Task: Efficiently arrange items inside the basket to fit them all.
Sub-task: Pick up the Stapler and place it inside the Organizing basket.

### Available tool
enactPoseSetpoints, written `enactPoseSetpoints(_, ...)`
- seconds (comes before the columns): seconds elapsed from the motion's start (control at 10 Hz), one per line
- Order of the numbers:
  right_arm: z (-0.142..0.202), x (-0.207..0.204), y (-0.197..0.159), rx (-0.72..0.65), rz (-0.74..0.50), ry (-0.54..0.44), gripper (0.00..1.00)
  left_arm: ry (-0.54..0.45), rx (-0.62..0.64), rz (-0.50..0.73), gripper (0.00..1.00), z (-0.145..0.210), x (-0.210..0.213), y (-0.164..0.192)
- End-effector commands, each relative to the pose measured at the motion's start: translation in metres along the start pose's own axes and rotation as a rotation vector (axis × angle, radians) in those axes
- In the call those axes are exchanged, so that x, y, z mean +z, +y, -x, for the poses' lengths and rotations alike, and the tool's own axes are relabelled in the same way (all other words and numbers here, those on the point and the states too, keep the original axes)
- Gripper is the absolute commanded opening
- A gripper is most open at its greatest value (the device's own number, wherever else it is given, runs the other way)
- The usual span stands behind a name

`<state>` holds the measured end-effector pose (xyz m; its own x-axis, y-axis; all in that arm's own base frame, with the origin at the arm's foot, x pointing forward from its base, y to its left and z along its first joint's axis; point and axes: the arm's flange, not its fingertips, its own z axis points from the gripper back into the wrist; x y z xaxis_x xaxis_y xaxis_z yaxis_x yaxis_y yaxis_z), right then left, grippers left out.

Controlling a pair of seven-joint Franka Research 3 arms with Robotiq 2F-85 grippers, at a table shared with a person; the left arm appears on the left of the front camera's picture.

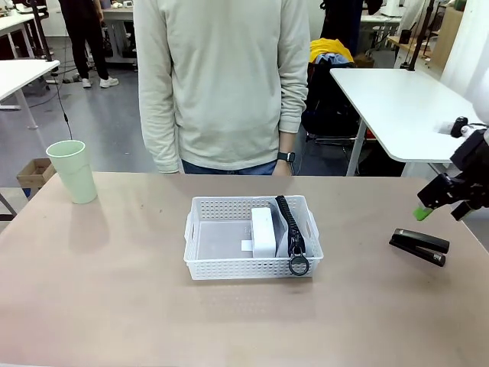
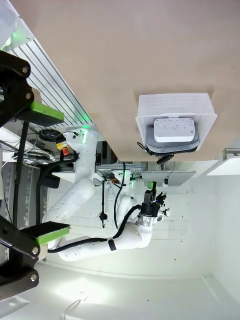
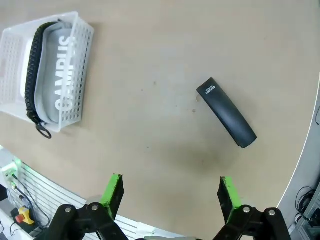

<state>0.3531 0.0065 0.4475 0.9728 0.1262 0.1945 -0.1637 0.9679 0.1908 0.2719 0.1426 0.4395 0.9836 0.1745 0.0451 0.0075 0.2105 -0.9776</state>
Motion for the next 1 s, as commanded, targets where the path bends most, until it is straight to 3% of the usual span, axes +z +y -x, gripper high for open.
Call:
enactPoseSetpoints(0.0, 0.004, 0.004, 0.0, 0.012, -0.026, 0.006, 1.0, 0.007, 0.005, 0.008, 1.0, 0.003, 0.002, -0.003)
enactPoseSetpoints(0.1, 0.0, 0.0, 0.0, 0.0, 0.0, 0.0, 1.0, 0.007, 0.005, 0.008, 1.0, 0.003, 0.002, -0.003)
enactPoseSetpoints(0.2, -0.018, -0.006, -0.003, 0.012, 0.029, 0.081, 1.0, 0.007, 0.005, 0.008, 1.0, 0.003, 0.002, -0.003)
enactPoseSetpoints(0.6, -0.069, -0.045, -0.026, -0.134, 0.075, 0.158, 1.0, 0.007, 0.005, 0.008, 1.0, 0.003, 0.002, -0.003)
enactPoseSetpoints(0.9, -0.08, -0.049, -0.038, -0.201, 0.076, 0.103, 1.0, 0.007, 0.005, 0.008, 1.0, 0.003, 0.002, -0.003)
